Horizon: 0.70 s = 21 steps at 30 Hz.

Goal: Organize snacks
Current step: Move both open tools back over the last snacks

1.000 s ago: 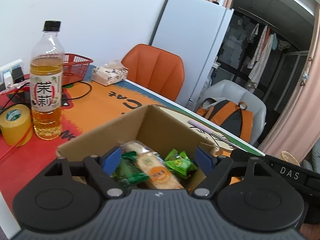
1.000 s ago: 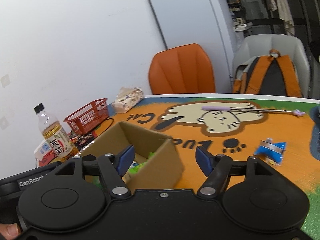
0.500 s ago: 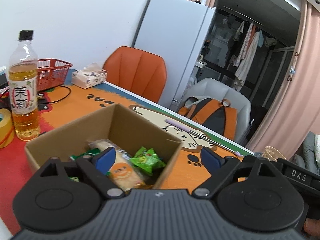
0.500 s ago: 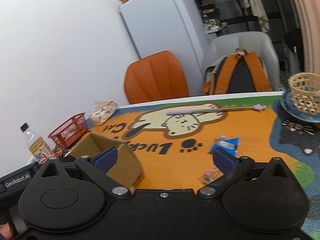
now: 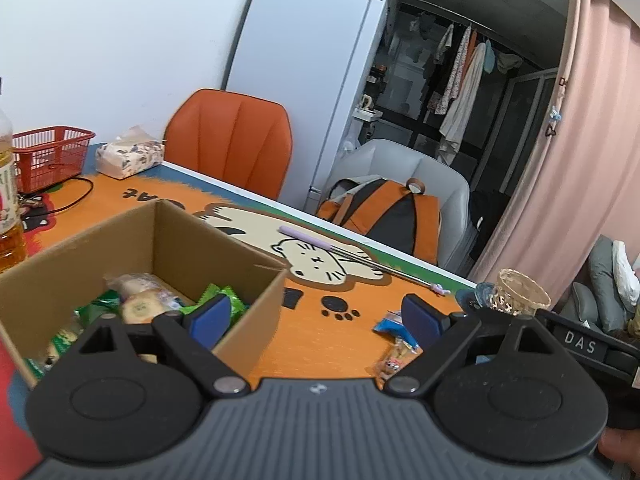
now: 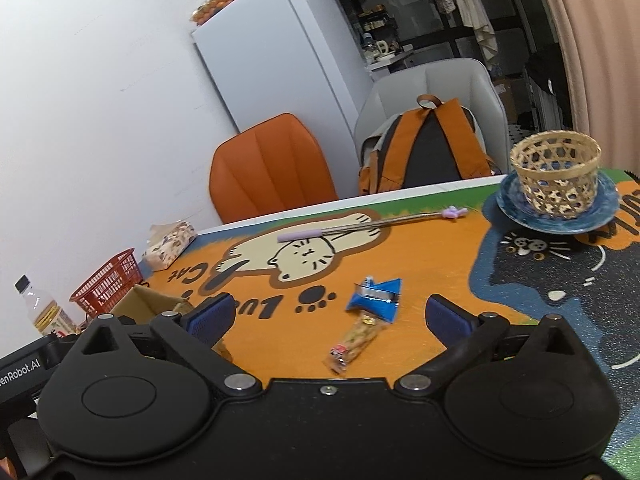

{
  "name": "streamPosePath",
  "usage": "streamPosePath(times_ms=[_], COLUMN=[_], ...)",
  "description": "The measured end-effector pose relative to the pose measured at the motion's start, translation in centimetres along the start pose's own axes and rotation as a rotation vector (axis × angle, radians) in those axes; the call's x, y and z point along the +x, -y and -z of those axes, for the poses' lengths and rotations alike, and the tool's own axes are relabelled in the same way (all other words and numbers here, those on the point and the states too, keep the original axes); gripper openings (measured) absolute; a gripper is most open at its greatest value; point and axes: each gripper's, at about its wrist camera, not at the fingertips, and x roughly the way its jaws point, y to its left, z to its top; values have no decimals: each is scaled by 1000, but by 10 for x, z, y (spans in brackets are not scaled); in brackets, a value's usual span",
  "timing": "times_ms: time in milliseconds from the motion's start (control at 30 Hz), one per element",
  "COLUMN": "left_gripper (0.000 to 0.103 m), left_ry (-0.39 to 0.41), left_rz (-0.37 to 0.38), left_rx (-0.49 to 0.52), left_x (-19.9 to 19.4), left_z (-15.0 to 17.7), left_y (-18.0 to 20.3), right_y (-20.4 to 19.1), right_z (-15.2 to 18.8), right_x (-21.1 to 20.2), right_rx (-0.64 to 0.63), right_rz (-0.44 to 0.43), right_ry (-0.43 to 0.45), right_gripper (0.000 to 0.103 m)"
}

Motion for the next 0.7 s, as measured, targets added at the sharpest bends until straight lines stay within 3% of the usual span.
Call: streamPosePath(times_ms=[700], left_gripper=[89], left_ry=[-67], left_rz=[60], left_rx=[38], left_x=[49], left_z=[21], left_y=[42], right_y=[32], right_z=[-10], right_x=[19], right_rx=[2], right_rz=[6], right_ry=[-47], right_gripper=[103])
